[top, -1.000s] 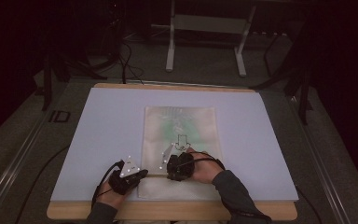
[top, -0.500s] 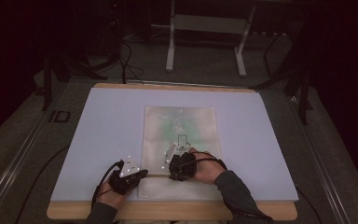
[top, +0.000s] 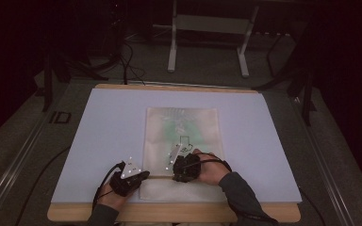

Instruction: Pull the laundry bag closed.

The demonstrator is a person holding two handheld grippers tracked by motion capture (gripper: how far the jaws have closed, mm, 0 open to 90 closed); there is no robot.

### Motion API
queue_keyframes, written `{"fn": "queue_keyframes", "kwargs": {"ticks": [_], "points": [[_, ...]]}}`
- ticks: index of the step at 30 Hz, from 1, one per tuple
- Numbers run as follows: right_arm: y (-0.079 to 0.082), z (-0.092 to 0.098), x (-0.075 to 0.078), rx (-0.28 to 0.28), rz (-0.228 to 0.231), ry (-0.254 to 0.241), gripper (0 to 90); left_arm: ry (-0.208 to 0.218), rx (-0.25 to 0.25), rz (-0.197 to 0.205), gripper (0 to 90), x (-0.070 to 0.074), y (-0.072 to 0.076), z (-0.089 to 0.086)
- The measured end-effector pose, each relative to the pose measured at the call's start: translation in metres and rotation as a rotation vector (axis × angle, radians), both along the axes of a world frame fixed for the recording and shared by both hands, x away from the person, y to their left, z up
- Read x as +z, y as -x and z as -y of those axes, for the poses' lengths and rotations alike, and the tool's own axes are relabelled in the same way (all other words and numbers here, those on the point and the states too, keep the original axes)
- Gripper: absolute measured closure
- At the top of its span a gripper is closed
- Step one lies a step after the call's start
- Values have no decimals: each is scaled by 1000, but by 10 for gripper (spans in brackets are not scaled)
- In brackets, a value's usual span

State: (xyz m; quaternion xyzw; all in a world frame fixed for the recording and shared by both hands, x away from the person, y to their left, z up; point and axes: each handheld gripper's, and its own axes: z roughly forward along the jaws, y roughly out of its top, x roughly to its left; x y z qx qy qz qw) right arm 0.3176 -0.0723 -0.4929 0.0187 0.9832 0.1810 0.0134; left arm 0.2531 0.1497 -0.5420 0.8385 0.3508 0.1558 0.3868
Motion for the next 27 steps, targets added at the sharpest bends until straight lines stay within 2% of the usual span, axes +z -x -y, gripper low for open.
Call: {"fn": "queue_keyframes", "kwargs": {"ticks": [13,15,27], "points": [[1,0,3,2,3,15,821,2,-1,-2,895,0,0,0],[1,2,3,-3,-3,3,821,2,-1,-2,895,0,0,0],[-1,8,1,-7,-10,9,821,3,0,-3,895,0,0,0]]}}
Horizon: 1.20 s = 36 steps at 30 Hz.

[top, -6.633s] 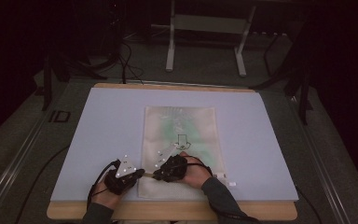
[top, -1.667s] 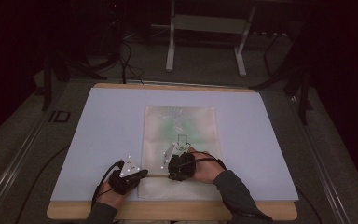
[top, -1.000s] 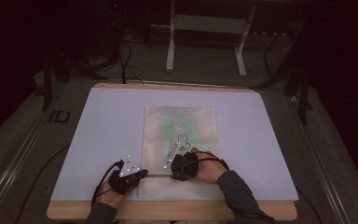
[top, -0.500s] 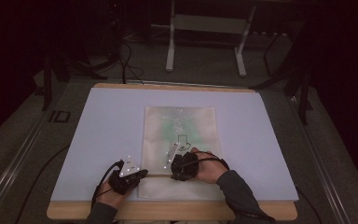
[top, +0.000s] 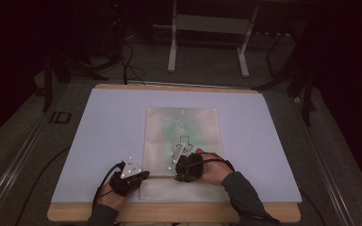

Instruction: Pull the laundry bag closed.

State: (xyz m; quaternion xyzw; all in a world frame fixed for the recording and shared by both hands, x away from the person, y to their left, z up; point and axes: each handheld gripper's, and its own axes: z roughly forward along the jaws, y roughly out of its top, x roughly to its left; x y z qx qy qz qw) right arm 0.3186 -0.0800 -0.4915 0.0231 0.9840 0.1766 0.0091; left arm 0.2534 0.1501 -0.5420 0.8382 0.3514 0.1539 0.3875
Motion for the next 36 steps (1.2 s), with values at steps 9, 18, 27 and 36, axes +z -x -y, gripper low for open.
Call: {"fn": "queue_keyframes", "kwargs": {"ticks": [9,18,27,36], "points": [[0,3,1,0,0,5,821,0,0,-1,895,0,0,0],[-1,11,3,-10,5,16,821,0,0,-3,895,0,0,0],[-1,20,4,-20,3,25,821,0,0,-3,895,0,0,0],[-1,28,5,-30,5,24,821,2,0,-5,895,0,0,0]]}}
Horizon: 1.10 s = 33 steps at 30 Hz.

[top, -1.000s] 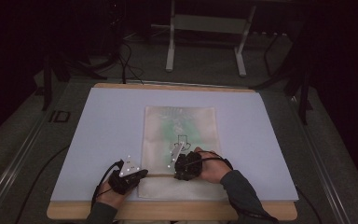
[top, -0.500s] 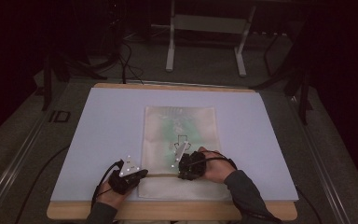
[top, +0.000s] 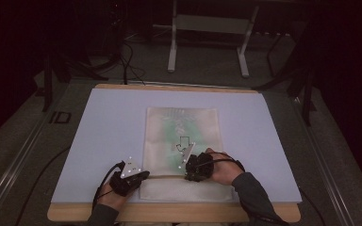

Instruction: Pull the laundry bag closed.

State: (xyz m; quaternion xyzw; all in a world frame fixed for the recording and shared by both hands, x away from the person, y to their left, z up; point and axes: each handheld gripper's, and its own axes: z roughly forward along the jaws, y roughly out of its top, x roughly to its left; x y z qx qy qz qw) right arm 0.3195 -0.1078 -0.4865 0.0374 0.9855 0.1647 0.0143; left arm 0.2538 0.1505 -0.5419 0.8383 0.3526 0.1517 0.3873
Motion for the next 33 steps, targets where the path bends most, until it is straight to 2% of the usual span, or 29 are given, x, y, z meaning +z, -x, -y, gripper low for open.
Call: {"fn": "queue_keyframes", "kwargs": {"ticks": [33], "points": [[0,21,1,-30,-8,10,821,2,0,-3,895,0,0,0]]}}
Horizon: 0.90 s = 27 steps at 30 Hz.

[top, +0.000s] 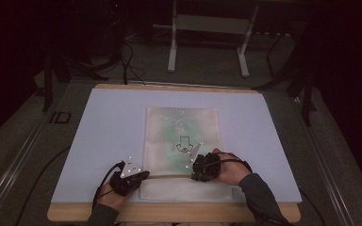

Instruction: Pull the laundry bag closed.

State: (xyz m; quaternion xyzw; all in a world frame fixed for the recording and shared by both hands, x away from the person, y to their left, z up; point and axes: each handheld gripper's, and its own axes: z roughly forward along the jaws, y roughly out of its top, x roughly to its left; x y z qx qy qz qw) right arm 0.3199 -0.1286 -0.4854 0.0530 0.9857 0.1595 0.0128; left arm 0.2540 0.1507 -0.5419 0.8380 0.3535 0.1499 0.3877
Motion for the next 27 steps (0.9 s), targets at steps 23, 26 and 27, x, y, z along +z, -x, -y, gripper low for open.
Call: {"fn": "queue_keyframes", "kwargs": {"ticks": [23,26,27], "points": [[2,9,4,-2,17,45,821,3,0,-3,895,0,0,0],[2,12,4,-7,17,36,821,2,0,-3,895,0,0,0],[2,13,5,-11,17,41,821,1,0,-2,895,0,0,0]]}}
